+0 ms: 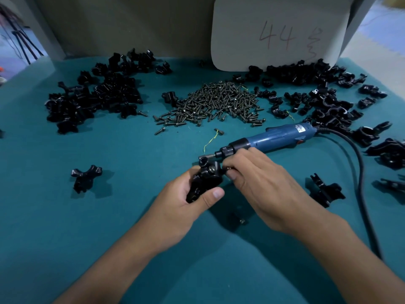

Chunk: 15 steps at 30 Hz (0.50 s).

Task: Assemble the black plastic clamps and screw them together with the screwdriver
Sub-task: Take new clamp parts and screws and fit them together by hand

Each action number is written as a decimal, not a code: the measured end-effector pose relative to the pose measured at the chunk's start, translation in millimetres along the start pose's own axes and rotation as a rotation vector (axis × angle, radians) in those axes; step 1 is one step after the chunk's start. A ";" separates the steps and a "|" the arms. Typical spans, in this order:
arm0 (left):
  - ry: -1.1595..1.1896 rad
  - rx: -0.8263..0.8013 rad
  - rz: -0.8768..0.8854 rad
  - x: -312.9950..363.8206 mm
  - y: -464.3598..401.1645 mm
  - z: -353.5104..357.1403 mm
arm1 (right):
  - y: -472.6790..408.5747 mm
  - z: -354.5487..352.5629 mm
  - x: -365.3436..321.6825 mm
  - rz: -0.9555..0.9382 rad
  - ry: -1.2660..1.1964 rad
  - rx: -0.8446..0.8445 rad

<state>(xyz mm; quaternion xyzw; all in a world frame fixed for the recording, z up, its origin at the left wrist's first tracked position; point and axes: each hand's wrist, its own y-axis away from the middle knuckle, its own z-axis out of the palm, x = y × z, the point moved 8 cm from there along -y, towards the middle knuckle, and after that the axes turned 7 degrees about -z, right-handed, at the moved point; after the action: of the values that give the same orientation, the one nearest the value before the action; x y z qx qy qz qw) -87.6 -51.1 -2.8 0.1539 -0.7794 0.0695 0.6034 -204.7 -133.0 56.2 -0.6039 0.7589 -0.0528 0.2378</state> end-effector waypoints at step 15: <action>0.138 0.019 0.000 2.2 -2.4 -3.9 | 3.9 -11.4 4.4 0.035 -0.101 0.132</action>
<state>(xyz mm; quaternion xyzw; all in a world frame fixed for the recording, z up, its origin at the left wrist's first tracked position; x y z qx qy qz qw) -83.8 -52.6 0.1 0.1543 -0.7353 0.0872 0.6541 -213.7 -138.5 63.5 -0.5754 0.7514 -0.0681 0.3158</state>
